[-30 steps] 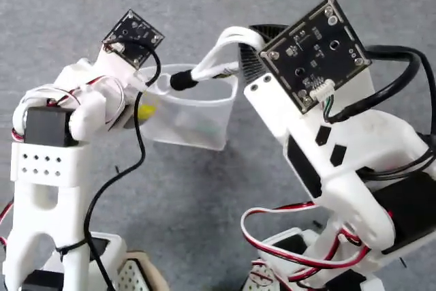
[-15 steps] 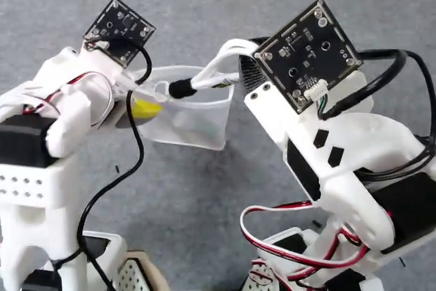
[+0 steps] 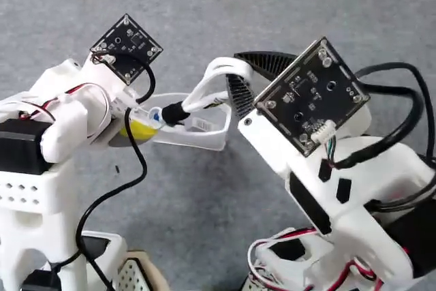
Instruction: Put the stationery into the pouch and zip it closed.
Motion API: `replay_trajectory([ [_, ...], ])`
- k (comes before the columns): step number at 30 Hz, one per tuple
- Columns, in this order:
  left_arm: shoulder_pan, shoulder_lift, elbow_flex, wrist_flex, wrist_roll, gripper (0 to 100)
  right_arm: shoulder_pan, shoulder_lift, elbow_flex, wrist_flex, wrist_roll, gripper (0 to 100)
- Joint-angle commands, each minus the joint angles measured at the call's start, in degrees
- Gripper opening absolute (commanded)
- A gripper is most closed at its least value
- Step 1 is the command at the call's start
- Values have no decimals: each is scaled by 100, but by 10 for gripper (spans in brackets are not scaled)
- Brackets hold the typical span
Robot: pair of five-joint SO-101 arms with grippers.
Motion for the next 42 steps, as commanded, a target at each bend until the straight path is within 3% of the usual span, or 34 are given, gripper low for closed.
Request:
replay_trajectory([
  [1,286,-88,-233,211,-79,434,44,-101,48,35,26,13],
  [9,593,-79,189,325,-88,432,62,-110,75,35,26,13],
  [14,558,-88,664,299,-492,430,62,-110,75,35,26,13],
  [20,593,-62,760,281,-501,327,62,-110,75,26,26,13],
  [28,602,-35,769,281,-774,280,62,-110,84,26,26,13],
  [42,998,-35,848,290,-1310,56,62,-110,84,26,26,13],
])
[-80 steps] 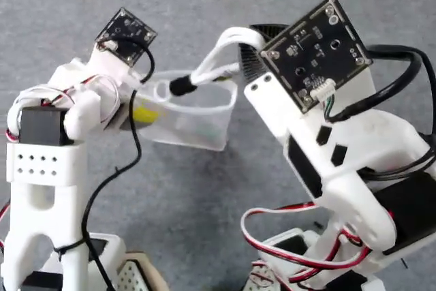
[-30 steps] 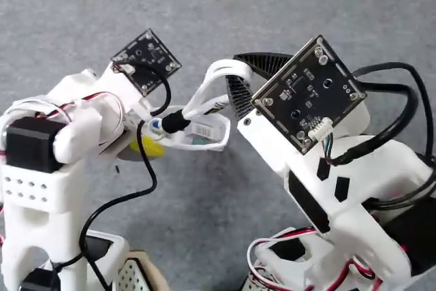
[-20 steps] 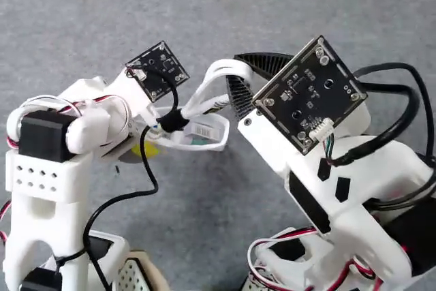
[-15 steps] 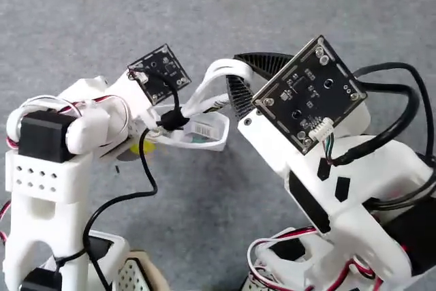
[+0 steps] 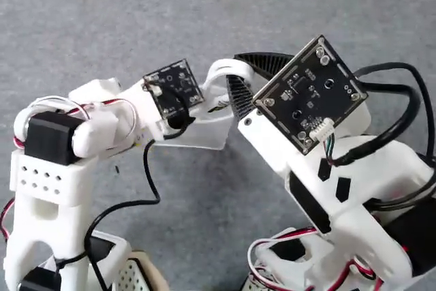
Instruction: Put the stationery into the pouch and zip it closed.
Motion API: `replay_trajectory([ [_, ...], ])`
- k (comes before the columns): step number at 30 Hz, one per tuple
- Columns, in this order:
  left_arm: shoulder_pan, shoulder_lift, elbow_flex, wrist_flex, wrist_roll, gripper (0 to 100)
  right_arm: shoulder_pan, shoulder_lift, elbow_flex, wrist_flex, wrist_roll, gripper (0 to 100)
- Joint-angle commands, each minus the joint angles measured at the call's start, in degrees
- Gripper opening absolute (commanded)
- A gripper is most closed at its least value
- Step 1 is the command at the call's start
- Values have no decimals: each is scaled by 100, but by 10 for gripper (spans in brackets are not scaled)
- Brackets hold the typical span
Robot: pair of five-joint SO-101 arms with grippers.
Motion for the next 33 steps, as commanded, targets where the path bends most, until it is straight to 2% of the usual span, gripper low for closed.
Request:
replay_trajectory([
  [1,75,-35,110,9,-62,49,62,-57,-40,18,26,13],
  [3,75,-35,251,9,-62,24,62,-57,-40,18,26,13],
  [13,66,-70,523,0,-62,29,114,-66,-48,18,53,13],
  [21,31,-79,532,18,-35,29,1380,-66,-48,-536,53,12],
  [33,-57,-88,532,9,-26,29,2242,-66,-48,-563,79,12],
])
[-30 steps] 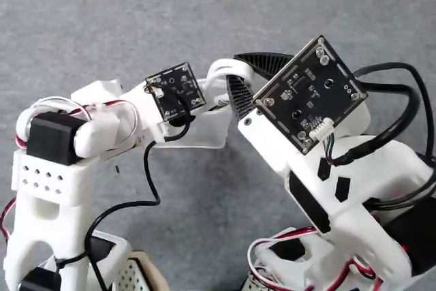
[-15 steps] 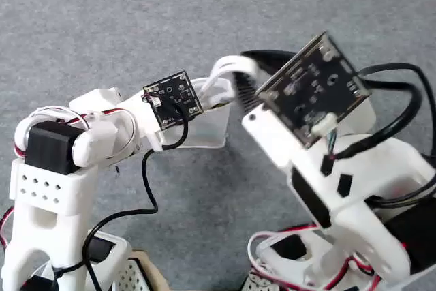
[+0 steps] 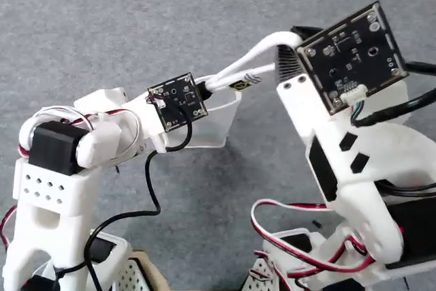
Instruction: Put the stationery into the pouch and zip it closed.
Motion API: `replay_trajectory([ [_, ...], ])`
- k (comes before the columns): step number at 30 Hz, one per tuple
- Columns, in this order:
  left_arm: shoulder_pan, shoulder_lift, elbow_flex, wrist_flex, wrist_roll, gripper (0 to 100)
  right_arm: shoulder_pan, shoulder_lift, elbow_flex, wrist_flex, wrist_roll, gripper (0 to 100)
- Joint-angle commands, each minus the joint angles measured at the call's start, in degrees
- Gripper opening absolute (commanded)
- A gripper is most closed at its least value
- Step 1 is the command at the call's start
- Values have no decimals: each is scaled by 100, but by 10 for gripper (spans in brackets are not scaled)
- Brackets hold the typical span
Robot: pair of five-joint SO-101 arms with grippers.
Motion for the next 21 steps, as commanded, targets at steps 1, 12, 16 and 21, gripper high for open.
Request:
replay_trajectory([
  [1,-145,-44,13,53,-18,29,404,-75,-57,-237,62,12],
  [12,-470,-53,13,-404,413,30,1125,-75,-57,-237,62,12],
  [16,-585,-53,4,-633,404,29,1486,-75,-57,-237,62,12],
  [21,-611,-35,13,-615,422,29,1960,-75,-48,-237,62,12],
])
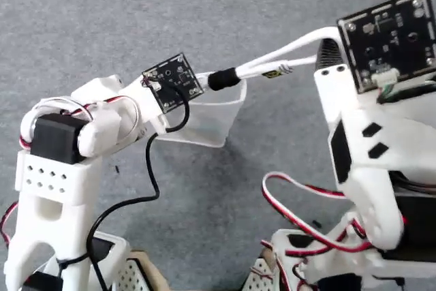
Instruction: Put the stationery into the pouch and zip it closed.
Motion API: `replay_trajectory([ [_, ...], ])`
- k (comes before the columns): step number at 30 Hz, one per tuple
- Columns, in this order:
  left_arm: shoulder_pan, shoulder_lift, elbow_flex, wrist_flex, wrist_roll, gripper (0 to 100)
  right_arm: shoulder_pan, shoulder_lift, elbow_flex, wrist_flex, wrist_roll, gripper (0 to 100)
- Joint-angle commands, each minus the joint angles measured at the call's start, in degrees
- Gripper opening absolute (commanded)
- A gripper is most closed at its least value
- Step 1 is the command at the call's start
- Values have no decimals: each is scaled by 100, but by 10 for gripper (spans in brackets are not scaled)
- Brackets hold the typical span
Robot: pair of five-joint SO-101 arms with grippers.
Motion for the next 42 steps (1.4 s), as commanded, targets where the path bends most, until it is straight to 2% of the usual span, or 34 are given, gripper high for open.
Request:
replay_trajectory([
  [1,-374,-18,13,-62,105,29,563,-75,-31,-237,62,12],
  [8,-769,-9,514,-299,114,29,1275,-75,-13,-220,62,12],
  [14,-945,-18,857,-571,158,28,1275,-66,-4,-193,70,12],
  [24,-497,-26,523,-563,229,31,176,-66,-48,-237,53,12],
  [26,-418,-26,435,-554,246,60,-18,-66,-48,-237,26,12],
  [31,-400,-26,127,-642,1389,190,-809,-101,-330,-211,-431,12],
  [35,-391,-26,136,-1020,2154,223,-1697,-92,-541,-237,-642,12],
  [38,-374,-26,136,-1011,2242,224,-2066,-84,-479,-413,-721,12],
  [42,-57,-26,136,-1011,2268,224,-2110,-84,-268,-774,-774,12],
])
